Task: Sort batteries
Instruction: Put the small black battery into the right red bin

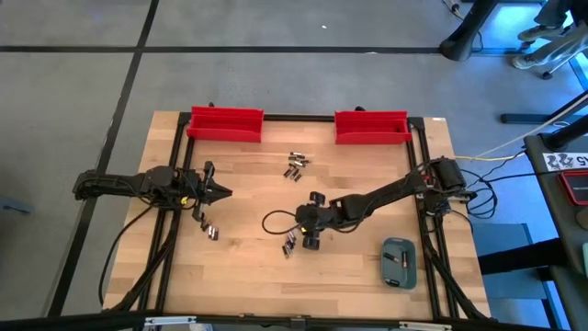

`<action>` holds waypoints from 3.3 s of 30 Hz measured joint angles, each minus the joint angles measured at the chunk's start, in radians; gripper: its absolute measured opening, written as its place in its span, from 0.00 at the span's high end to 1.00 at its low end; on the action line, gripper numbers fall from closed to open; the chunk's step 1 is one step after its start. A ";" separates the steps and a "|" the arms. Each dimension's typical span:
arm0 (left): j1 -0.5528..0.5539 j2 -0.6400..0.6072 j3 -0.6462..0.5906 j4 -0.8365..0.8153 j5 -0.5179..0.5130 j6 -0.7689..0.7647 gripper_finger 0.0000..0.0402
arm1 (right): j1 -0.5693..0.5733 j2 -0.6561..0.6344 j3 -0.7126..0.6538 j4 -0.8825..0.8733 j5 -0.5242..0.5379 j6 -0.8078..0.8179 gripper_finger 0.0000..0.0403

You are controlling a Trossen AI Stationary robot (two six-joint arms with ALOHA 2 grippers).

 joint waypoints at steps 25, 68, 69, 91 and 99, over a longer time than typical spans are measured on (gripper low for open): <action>0.000 0.000 0.000 -0.001 0.001 -0.007 0.95 | -0.147 -0.013 -0.156 -0.179 0.000 0.144 0.77; 0.000 0.000 0.000 -0.001 0.001 0.002 0.95 | -0.400 -0.257 -0.337 -0.431 -0.141 0.427 0.56; 0.000 0.000 0.000 -0.001 0.001 0.002 0.95 | -0.400 -0.254 -0.343 -0.430 -0.146 0.427 0.60; 0.000 0.008 0.000 -0.001 0.001 0.006 0.95 | -0.088 -0.323 -0.276 -0.770 -0.336 0.008 0.38; 0.000 0.010 0.000 -0.001 0.001 0.022 0.95 | 0.051 -0.280 -0.275 -0.687 -0.323 0.016 0.38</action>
